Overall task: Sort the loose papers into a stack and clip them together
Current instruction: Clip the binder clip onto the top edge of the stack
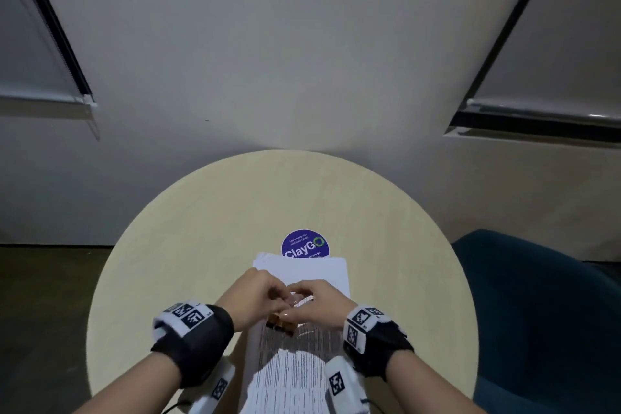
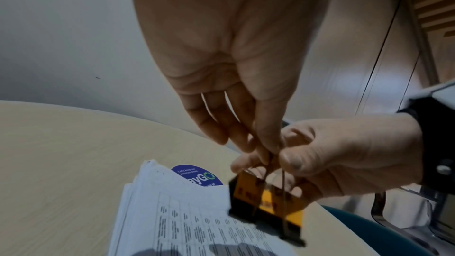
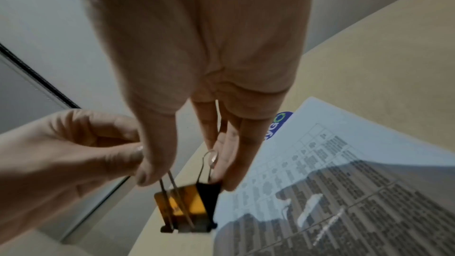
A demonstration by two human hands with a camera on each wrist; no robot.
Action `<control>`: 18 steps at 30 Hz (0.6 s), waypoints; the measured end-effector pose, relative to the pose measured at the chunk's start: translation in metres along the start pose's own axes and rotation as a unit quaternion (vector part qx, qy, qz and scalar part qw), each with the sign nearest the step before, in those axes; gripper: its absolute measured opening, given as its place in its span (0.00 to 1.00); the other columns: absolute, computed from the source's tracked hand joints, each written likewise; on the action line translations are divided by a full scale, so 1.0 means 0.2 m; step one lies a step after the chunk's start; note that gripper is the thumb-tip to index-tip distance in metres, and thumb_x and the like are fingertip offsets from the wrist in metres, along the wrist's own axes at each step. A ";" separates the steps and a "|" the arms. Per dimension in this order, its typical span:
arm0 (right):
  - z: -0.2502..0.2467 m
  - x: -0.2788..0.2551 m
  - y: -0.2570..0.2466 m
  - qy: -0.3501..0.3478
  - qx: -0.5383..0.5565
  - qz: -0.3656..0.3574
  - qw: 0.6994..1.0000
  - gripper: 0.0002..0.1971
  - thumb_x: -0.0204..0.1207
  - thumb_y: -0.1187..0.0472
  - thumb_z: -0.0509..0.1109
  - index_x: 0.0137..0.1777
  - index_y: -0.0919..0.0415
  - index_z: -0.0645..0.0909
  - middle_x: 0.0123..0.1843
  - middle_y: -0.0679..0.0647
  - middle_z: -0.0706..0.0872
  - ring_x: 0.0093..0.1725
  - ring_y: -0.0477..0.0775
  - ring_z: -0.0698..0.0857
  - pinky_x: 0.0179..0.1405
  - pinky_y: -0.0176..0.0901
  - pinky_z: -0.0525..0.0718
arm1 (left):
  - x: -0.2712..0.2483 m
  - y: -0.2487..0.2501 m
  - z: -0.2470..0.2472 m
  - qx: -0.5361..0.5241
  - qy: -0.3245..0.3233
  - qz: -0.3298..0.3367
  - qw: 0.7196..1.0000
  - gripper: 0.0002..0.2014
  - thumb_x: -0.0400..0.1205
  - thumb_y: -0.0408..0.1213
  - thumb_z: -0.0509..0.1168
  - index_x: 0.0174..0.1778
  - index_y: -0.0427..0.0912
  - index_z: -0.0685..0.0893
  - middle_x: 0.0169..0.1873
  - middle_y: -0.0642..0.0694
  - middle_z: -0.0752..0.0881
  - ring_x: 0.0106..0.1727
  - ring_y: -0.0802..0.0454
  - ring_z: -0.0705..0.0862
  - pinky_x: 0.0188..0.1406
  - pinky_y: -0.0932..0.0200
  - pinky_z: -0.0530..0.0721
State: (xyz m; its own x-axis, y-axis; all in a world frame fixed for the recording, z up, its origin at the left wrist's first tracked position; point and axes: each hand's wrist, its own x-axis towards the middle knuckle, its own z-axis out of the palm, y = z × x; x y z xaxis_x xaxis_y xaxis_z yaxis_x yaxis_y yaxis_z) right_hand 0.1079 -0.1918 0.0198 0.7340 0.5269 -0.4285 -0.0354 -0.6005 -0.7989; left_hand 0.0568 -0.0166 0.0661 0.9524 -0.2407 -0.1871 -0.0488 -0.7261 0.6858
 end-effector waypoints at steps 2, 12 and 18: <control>-0.04 0.02 0.04 0.031 0.022 0.018 0.999 0.31 0.63 0.50 0.82 0.67 0.57 0.81 0.58 0.52 0.86 0.47 0.43 0.86 0.46 0.40 0.88 | 0.06 0.01 -0.02 -0.013 0.002 -0.006 1.000 0.04 0.75 0.40 0.73 0.37 0.53 0.93 0.29 0.59 0.88 0.34 0.68 0.84 0.36 0.77 0.75; -0.15 0.29 0.23 0.215 0.322 0.103 0.916 0.26 0.70 0.77 0.75 0.66 0.65 0.73 0.49 0.60 0.83 0.49 0.65 0.90 0.43 0.52 0.90 | 0.54 -0.18 -0.04 0.096 -0.006 -0.104 0.990 0.18 0.79 0.45 0.67 0.64 0.45 0.85 0.61 0.46 0.88 0.61 0.48 0.84 0.59 0.58 0.80; -0.16 0.42 0.32 0.216 0.340 0.138 0.905 0.17 0.69 0.78 0.74 0.54 0.65 0.77 0.45 0.59 0.81 0.45 0.60 0.83 0.38 0.46 0.83 | 0.75 -0.21 0.09 0.224 -0.094 -0.153 0.958 0.13 0.74 0.48 0.70 0.44 0.41 0.83 0.45 0.43 0.85 0.42 0.45 0.81 0.41 0.55 0.81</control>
State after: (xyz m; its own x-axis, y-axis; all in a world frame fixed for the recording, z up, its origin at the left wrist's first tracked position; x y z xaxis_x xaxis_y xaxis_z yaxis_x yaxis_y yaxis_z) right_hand 0.1892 -0.2051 -0.0532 0.8253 0.0407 -0.5632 -0.5586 -0.0866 -0.8249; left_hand 0.1962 -0.0341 -0.0042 0.8739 -0.0544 -0.4830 0.0593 -0.9743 0.2172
